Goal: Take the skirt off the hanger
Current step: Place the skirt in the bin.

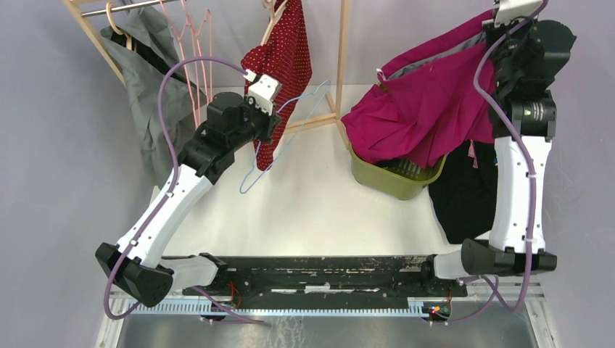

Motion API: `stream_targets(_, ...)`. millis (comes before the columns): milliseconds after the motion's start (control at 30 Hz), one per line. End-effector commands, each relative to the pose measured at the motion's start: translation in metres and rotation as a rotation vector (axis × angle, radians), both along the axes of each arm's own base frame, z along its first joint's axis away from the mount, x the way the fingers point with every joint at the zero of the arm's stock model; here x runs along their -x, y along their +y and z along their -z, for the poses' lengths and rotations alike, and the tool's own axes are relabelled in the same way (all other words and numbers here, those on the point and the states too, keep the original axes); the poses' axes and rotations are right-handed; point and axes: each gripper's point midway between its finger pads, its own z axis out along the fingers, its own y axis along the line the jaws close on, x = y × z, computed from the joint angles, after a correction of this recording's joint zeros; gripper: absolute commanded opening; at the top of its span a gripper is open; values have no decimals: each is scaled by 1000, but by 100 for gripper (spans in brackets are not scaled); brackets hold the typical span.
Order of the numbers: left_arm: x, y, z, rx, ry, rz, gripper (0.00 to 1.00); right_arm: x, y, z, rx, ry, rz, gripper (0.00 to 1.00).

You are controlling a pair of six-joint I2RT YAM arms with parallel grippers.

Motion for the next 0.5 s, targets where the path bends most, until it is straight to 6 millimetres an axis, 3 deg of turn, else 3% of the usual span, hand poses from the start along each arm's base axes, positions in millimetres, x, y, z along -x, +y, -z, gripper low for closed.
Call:
stream_targets(0,-6,-7,-25,11,-92,38,3,43,1,-48,67,-184,11,1)
stream_targets(133,-6,-10,-26,21,-88,48,3,27,21,-19,-59,-153,-108,1)
stream_targets(200,-6,-10,-24,20,-84,49,3,12,48,5,-185,-126,-250,1)
stream_targets(333,-3,-8,-25,22,-84,45,3,-23,103,78,-364,39,-426,0)
stream_targets(467,-3,-6,-24,24,-76,36,3,-31,139,139,-444,171,-484,1)
